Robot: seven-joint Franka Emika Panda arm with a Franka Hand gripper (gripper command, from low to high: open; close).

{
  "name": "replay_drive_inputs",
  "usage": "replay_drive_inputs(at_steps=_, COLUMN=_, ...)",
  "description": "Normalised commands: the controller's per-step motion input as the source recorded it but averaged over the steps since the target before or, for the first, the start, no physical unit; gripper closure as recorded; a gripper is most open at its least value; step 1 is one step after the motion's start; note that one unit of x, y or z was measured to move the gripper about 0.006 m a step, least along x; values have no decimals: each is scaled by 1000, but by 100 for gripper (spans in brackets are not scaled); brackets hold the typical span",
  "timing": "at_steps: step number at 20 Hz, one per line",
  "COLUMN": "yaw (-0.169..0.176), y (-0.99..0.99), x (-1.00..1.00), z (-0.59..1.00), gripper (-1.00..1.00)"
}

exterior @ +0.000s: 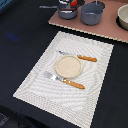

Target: Place the fish, sausage, and tomato into the frying pan.

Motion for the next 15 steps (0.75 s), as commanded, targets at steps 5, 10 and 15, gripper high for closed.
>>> replay_drive_inputs(at_steps=5, yaw=0, y=94, x=-6, z=897, gripper=-100)
replay_drive_inputs(at_steps=10, yaw=1, y=-19, x=-10, z=1000, gripper=-100)
replay_drive_inputs(at_steps=15, yaw=2, y=71, x=0, z=194, gripper=-100)
